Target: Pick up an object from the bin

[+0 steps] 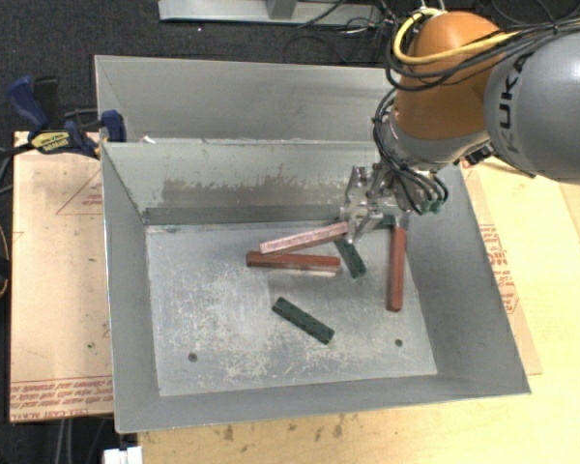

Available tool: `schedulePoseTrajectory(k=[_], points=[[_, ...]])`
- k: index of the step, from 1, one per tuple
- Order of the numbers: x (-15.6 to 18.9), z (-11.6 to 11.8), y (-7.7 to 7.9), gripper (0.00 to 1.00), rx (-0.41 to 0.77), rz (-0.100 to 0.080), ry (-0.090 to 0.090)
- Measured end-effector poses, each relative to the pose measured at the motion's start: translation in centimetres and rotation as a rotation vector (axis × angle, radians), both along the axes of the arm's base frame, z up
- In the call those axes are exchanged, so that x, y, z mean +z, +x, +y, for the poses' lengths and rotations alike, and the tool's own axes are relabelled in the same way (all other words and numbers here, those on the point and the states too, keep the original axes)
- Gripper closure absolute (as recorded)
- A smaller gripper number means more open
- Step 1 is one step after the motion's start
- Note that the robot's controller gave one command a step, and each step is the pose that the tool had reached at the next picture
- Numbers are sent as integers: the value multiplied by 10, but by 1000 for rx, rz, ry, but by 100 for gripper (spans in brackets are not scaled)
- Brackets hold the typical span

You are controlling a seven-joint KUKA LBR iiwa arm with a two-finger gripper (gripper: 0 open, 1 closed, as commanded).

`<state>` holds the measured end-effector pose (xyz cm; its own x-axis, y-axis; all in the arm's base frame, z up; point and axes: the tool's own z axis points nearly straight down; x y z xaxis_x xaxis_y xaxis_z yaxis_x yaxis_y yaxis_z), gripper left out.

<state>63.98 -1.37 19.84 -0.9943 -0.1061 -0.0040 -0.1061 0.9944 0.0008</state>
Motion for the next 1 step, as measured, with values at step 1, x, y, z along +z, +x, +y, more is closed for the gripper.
schedulePoseTrajectory(k=[1], points=[[0, 0, 0, 100, 0, 0, 0]])
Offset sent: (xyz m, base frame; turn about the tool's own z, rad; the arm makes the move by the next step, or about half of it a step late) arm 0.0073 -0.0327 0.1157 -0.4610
